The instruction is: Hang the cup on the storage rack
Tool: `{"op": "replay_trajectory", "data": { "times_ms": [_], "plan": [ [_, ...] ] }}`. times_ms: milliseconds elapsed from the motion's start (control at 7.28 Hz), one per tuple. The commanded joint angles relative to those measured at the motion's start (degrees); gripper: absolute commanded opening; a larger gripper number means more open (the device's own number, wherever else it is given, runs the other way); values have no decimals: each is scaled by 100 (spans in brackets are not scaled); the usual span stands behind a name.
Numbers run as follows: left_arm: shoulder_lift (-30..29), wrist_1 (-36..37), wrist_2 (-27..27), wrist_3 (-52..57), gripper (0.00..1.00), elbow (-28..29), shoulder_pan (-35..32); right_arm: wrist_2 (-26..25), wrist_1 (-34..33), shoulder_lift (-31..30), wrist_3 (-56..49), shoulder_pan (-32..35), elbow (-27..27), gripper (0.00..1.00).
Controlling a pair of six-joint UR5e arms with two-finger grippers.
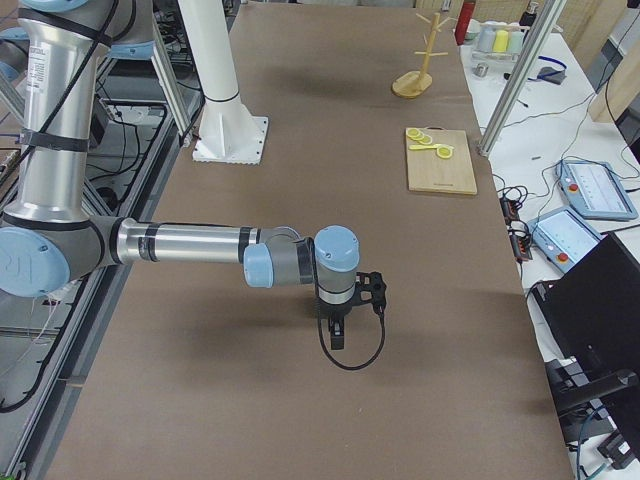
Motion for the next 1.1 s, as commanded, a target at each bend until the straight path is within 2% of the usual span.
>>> {"op": "replay_trajectory", "data": {
  "times_ms": [0,549,961],
  "plan": [
    [-61,10,2,-61,99,-9,26,0,0,-4,0,0,0,100],
    [-62,-121,-15,0,99,-132,35,0,9,22,0,0,157,100],
    [-105,-455,-15,-44,99,-132,35,-44,9,477,0,0,360,100]
  ]
}}
